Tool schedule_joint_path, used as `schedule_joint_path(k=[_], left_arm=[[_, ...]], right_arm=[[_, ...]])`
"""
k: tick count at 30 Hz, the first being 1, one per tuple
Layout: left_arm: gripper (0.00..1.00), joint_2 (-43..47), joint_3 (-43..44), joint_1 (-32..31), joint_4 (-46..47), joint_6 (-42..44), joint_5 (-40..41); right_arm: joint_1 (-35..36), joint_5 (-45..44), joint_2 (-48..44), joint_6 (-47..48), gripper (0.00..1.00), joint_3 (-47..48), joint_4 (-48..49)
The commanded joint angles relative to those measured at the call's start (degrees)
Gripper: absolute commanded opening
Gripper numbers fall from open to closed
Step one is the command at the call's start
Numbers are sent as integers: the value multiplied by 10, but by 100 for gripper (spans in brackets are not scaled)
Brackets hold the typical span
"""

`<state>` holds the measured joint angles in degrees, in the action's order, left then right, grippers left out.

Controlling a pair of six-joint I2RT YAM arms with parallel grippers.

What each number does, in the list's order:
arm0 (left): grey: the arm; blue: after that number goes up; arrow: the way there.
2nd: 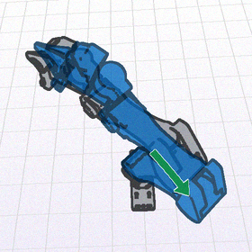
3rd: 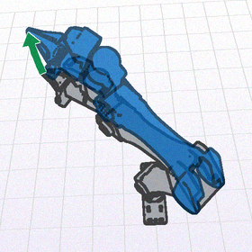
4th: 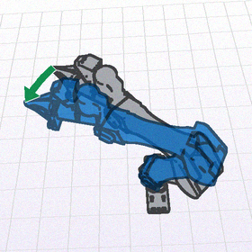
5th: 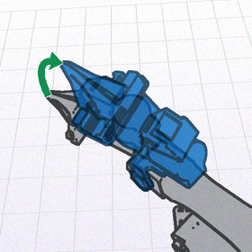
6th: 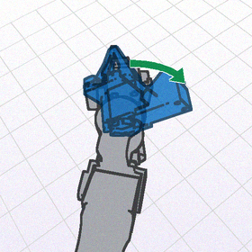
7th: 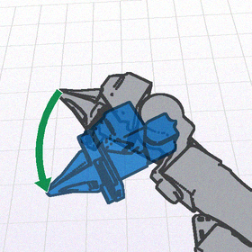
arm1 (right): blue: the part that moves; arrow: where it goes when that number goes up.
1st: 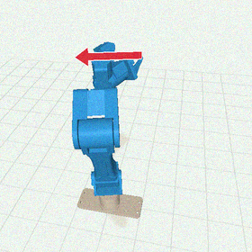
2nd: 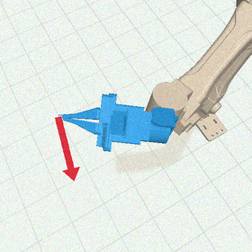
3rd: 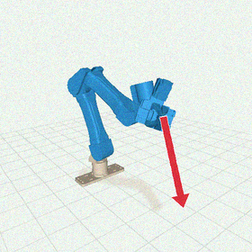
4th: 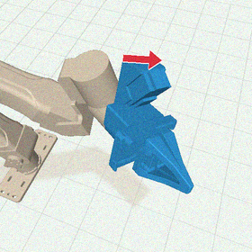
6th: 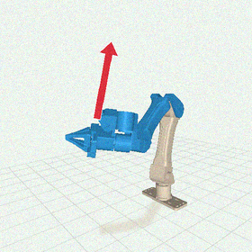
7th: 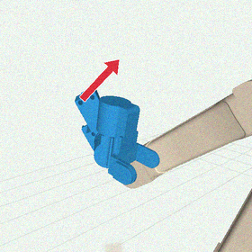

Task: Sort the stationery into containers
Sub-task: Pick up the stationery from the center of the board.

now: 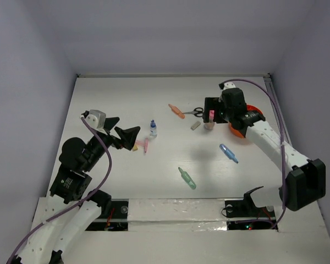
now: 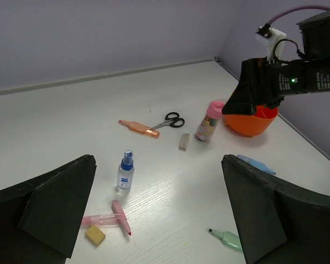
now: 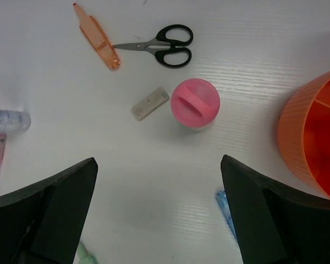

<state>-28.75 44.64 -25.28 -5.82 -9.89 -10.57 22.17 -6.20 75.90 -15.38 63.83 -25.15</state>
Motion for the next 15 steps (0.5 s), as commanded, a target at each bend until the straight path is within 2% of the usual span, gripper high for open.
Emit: schedule_joint_path(k=[1, 12, 15], left_arm=[[99, -9, 1, 3, 20, 7, -1], [99, -18, 2, 3, 19, 9, -1], [99, -18, 2, 3, 19, 9, 1]], right_arm=[[-1, -21, 32, 4, 100, 42, 14], [-1, -77, 152, 19, 99, 104, 19], [-1, -84, 166, 22, 95, 109, 28]])
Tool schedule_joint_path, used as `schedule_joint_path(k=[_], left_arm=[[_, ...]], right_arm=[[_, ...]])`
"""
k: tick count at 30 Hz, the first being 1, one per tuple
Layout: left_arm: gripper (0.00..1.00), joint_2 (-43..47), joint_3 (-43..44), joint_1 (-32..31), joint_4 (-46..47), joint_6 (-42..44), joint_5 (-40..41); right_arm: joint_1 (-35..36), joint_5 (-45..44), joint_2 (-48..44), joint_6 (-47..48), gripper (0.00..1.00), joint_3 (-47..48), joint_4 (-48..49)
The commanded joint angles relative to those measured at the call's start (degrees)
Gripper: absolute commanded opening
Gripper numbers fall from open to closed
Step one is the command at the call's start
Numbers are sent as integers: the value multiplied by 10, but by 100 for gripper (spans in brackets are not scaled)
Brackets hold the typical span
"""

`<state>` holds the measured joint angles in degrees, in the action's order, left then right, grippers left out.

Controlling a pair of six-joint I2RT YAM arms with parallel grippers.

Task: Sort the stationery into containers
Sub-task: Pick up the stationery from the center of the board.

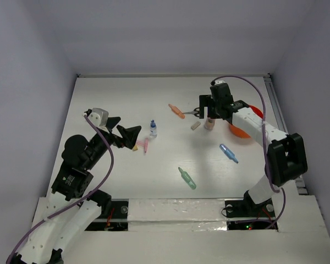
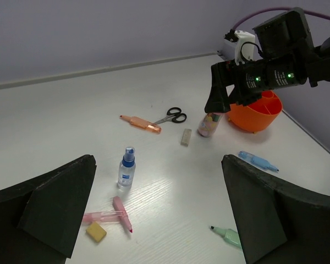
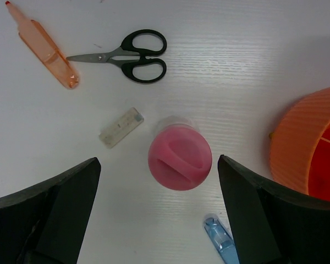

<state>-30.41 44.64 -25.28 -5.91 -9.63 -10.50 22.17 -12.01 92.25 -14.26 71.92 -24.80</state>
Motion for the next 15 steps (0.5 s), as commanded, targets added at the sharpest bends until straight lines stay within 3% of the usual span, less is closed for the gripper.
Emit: schedule_joint_path(k=[1, 6, 9, 10, 12, 14, 15], left_arm=[[99, -2, 1, 3, 20, 7, 0], [99, -2, -1, 3, 21, 5, -2], [99, -3, 0, 3, 23, 5, -7], [99, -3, -1, 3, 23, 5, -9], [99, -3, -1, 3, 24, 4, -9], [99, -3, -1, 3, 24, 4, -10], [99, -2, 0, 3, 25, 4, -12]], right_arm=[[-1, -28, 6, 10, 93, 29, 26], [-1, -35, 26, 6, 81, 36, 25], [-1, -38, 27, 6, 67, 35, 24], [-1, -42, 26, 6, 56, 35, 22], [-1, -45, 22, 7, 47, 35, 23], [-1, -50, 20, 11, 30, 43, 17], [-1, -52, 20, 12, 30, 43, 15]])
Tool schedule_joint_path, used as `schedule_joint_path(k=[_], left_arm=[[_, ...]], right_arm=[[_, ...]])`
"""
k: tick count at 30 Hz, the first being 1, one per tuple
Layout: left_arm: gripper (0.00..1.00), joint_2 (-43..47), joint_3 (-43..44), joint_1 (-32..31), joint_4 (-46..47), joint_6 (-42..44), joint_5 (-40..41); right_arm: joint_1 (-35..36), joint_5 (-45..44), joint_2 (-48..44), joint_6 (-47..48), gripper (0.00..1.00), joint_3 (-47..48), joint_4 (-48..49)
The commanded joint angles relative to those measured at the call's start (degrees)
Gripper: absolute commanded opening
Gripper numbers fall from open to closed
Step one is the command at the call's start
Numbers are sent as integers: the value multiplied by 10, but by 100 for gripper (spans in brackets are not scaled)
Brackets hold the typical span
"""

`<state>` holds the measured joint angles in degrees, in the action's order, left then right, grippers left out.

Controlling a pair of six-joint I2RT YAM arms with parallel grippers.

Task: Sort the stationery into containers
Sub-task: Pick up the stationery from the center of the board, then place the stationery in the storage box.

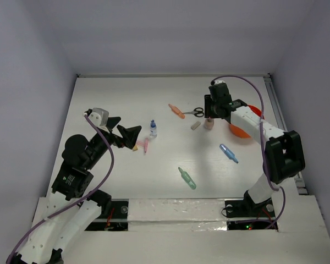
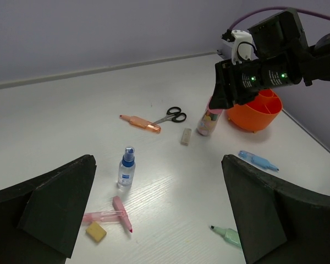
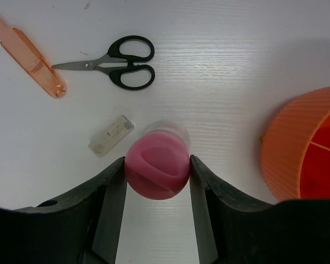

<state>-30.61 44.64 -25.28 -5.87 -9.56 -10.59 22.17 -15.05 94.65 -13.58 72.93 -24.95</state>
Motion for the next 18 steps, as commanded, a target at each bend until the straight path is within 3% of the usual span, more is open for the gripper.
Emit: schedule_joint_path(k=[1, 8, 14, 18], left_arm=[[99, 0, -1, 3, 24, 3, -11], [99, 1, -1, 3, 26, 2, -10], [99, 25, -1, -2, 27, 1, -13], [99, 38, -1, -7, 28, 1, -12]], right_arm=[[-1, -24, -8, 6, 24, 36, 16], [-6, -66, -88, 15, 15, 65, 9], [-62, -139, -181, 28, 13, 59, 10], [-113, -138, -226, 25, 13, 47, 3]])
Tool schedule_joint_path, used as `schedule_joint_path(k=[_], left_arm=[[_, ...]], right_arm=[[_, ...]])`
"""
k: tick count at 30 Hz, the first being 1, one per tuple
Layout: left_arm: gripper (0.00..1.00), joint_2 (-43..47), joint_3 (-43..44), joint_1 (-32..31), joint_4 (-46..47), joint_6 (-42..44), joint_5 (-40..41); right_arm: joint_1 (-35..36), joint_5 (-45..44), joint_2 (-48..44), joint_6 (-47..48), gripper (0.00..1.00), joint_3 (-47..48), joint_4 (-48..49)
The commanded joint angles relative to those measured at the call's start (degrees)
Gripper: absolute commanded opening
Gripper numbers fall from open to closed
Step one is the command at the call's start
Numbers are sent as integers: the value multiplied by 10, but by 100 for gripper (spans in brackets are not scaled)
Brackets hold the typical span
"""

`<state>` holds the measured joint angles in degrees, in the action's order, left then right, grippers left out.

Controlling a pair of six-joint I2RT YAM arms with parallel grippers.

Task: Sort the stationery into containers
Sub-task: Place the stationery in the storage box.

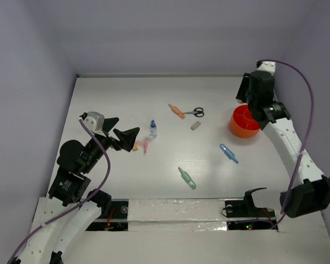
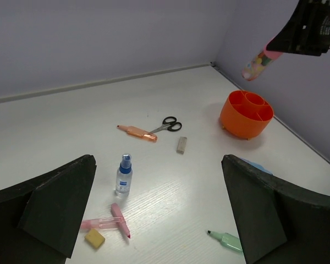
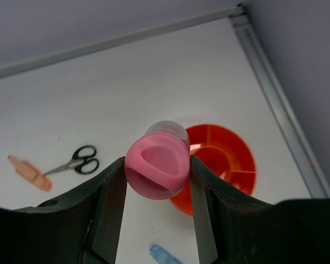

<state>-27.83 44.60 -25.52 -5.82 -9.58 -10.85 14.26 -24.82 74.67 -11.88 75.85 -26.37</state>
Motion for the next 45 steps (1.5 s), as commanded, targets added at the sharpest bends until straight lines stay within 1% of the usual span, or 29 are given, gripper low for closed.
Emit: schedule_joint_path(k=[1, 3, 6, 10, 13, 18, 31, 36, 40, 42, 43, 44, 45], left_arm=[[99, 12, 0, -5, 27, 1, -9], [99, 12, -1, -11, 27, 0, -10], [99, 13, 0, -16, 27, 0, -10], [99, 12, -1, -22, 27, 0, -8], [99, 11, -1, -22, 27, 0, -9], [99, 9, 0, -22, 27, 0, -9], [99, 0, -1, -39, 27, 0, -9], [99, -1, -1, -39, 26, 0, -5], [99, -3, -1, -39, 25, 1, -2], [99, -6, 0, -39, 24, 0, -1], [99, -6, 0, -39, 24, 1, -2], [99, -9, 0, -39, 24, 1, -2], [99, -8, 0, -39, 24, 1, -1]], right_arm=[[-43, -40, -39, 8, 13, 11, 20], [-63, -36, -45, 8, 13, 7, 21], [-70, -38, -41, 7, 13, 2, 18], [-98, -34, -30, 12, 13, -8, 30], [-98, -29, -16, 11, 13, -9, 33], [-98, -13, -23, -1, 12, -26, 37], [-103, -7, -55, -28, 13, -108, 39], [-103, -3, -31, -31, 16, -119, 45], [-103, -15, -9, -30, 26, -117, 52], [-103, -25, -3, -28, 36, -115, 57], [-103, -26, -1, -27, 47, -112, 59], [-103, -24, 4, -24, 65, -105, 61], [-103, -22, 5, -23, 74, -100, 61]])
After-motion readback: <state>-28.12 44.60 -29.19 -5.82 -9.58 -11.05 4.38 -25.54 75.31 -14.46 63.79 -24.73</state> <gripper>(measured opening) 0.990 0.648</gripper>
